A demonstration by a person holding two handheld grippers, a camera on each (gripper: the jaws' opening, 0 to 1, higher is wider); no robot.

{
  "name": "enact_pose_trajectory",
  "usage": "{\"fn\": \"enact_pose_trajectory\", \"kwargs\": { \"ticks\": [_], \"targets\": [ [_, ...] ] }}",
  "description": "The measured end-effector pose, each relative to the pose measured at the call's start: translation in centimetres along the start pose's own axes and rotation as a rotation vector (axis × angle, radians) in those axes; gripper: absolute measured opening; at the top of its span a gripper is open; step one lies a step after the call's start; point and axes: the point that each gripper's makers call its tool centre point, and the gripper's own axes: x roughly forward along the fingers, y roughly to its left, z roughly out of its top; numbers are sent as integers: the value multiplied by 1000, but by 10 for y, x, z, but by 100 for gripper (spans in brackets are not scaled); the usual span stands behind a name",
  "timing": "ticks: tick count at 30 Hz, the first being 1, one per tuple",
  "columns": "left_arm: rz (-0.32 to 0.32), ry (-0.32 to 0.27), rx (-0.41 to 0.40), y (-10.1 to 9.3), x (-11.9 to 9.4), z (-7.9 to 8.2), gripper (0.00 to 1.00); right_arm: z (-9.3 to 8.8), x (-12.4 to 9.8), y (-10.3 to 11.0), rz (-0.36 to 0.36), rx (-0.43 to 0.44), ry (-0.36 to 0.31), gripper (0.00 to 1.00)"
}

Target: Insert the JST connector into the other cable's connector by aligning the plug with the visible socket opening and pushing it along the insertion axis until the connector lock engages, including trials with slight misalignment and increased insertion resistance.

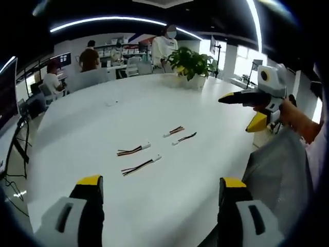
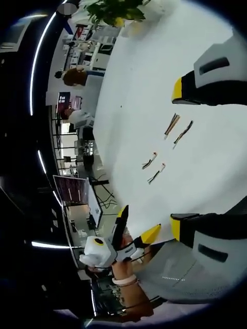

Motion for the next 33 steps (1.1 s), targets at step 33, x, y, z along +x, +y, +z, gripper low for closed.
{"fn": "enact_pose_trajectory", "kwargs": {
  "ticks": [33],
  "targets": [
    [-22,6,68,19,9,24,87,30,16,-24,64,-104,-1,71]
  ]
}}
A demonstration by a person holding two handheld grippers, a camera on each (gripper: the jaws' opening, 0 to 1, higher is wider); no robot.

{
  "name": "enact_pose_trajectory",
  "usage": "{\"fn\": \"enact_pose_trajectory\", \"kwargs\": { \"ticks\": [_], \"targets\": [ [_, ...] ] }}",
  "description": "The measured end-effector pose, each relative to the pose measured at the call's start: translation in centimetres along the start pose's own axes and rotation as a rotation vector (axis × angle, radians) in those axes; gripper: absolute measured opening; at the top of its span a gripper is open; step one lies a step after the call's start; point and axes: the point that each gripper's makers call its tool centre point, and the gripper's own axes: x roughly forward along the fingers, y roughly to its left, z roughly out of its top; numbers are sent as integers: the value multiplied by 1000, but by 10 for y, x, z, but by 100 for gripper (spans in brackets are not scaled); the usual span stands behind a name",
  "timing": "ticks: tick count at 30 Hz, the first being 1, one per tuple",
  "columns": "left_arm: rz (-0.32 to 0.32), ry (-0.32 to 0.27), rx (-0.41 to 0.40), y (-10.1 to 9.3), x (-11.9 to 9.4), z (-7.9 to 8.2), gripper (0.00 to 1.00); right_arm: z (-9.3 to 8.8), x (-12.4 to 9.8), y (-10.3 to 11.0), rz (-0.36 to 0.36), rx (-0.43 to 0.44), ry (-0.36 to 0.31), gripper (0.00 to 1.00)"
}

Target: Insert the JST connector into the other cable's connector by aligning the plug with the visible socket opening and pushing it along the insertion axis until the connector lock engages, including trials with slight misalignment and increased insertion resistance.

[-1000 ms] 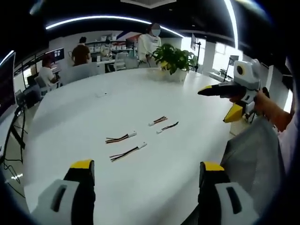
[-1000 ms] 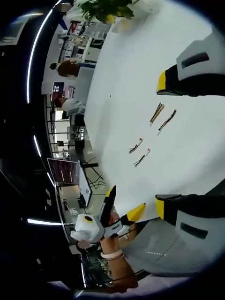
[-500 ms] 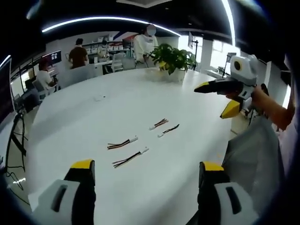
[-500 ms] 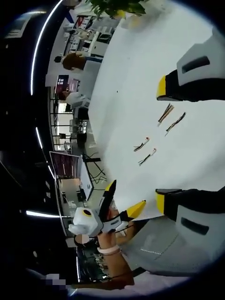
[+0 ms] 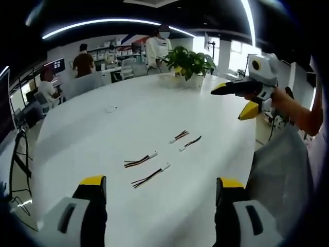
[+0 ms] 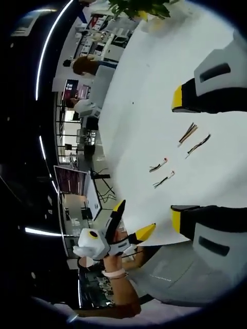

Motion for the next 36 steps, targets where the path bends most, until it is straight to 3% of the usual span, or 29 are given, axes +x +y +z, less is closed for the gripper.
{"fn": "enact_pose_trajectory", "kwargs": {
  "ticks": [7,21,36],
  "targets": [
    [-5,-11,22,3,2,9,86,-3,4,-4,-4,-32,10,65],
    [-27,-11,69,13,14,20,85,9,16,-14,24,-9,-36,64],
    [-50,4,119,21,26,24,84,6,31,-19,46,-72,-2,62]
  ]
}}
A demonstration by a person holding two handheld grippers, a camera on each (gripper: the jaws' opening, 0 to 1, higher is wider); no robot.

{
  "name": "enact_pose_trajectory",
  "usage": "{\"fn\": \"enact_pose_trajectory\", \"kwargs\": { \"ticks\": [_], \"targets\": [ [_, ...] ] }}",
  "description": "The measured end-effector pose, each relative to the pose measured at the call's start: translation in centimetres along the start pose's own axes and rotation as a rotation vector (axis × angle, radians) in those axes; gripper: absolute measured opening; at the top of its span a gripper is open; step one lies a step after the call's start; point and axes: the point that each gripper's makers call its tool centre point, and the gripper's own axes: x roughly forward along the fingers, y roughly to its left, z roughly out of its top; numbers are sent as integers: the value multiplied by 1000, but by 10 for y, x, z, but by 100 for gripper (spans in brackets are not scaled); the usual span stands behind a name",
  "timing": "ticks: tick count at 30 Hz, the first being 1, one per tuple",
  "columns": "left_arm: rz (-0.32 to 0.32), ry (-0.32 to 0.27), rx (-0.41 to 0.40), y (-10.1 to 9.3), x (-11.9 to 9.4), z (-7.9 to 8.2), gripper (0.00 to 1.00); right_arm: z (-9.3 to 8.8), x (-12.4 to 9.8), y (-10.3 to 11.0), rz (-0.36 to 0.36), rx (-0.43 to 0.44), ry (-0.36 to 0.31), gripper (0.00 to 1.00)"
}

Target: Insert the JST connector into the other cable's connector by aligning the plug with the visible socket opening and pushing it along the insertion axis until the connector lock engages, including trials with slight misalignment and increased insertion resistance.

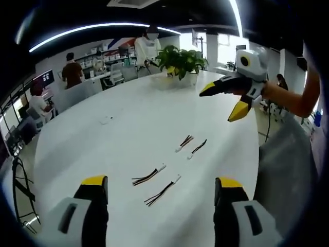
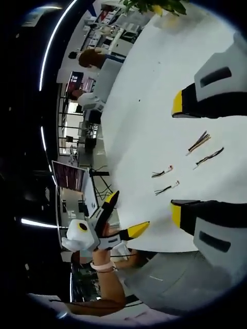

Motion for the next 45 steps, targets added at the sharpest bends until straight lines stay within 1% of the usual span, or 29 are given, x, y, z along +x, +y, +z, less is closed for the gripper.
{"fn": "enact_pose_trajectory", "kwargs": {
  "ticks": [4,7,10,12,14,17,22,23,25,27,30,33,34,35,36,37,39,42,45],
  "targets": [
    [-9,0,12,3,6,0,84,-2,6,-2,11,-18,1,60],
    [-14,6,25,5,11,0,84,-5,11,-3,20,-63,15,59],
    [-2,3,53,9,14,1,81,-6,16,-3,33,-63,20,59],
    [12,-16,76,12,15,5,78,-9,20,-4,39,-64,26,58],
    [2,-34,95,10,17,8,74,-13,23,-5,41,-70,36,58],
    [-24,-49,67,7,21,10,74,-18,26,-7,50,-63,46,58],
    [-32,-19,97,5,29,3,74,-23,28,-12,58,-68,61,53],
    [-43,3,104,3,31,-3,74,-23,28,-13,58,-68,60,53],
    [-54,16,113,0,34,-8,74,-25,30,-15,64,-65,63,52],
    [-62,16,104,-1,37,-10,74,-26,31,-16,67,-63,61,51],
    [-85,24,97,-5,41,-13,74,-29,35,-17,88,-91,50,47],
    [-100,28,98,-5,45,-15,72,-34,41,-17,118,-77,43,44],
    [-103,26,96,-5,46,-14,70,-36,42,-18,119,-72,45,43],
    [-113,5,81,-5,46,-11,68,-38,44,-19,124,-68,50,43],
    [-119,-2,72,-5,47,-9,66,-40,45,-19,124,-67,55,43],
    [-122,-18,58,-4,47,-6,65,-42,46,-20,123,-67,66,44],
    [-116,-28,52,-1,48,-3,66,-44,46,-20,126,-67,71,44],
    [-111,-28,59,3,51,-4,65,-48,47,-22,129,-71,79,43],
    [-112,-13,71,6,55,-8,64,-51,48,-24,129,-73,84,42]
  ]
}}
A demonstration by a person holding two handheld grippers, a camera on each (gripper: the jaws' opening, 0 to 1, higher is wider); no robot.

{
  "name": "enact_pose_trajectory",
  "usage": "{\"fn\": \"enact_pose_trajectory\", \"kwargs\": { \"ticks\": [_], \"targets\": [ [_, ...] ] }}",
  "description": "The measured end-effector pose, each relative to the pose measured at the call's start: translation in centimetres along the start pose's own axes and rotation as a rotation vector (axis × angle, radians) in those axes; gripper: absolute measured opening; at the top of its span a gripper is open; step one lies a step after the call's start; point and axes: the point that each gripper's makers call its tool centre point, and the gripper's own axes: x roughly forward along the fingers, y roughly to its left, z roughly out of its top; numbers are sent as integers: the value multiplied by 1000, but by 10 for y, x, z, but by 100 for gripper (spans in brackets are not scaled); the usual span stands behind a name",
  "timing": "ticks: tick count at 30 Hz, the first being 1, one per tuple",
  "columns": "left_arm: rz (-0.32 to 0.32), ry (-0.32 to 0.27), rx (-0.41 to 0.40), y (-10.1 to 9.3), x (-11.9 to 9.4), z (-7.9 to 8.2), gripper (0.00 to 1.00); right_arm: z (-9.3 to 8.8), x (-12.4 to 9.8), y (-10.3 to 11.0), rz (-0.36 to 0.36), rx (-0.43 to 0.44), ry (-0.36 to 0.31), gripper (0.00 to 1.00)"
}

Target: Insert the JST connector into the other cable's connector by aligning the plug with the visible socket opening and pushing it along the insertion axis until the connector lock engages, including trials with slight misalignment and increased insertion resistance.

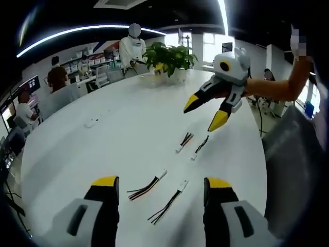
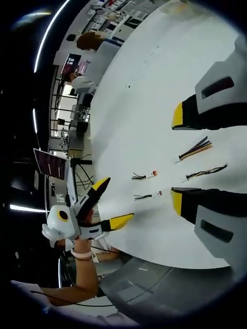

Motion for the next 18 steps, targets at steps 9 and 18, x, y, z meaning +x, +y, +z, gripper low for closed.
{"fn": "enact_pose_trajectory", "kwargs": {
  "ticks": [9,18],
  "targets": [
    [-31,17,-2,10,14,-9,59,-6,12,-3,14,0,-3,39],
    [-20,-2,-12,20,23,-8,58,-16,23,-7,30,3,14,37]
  ]
}}
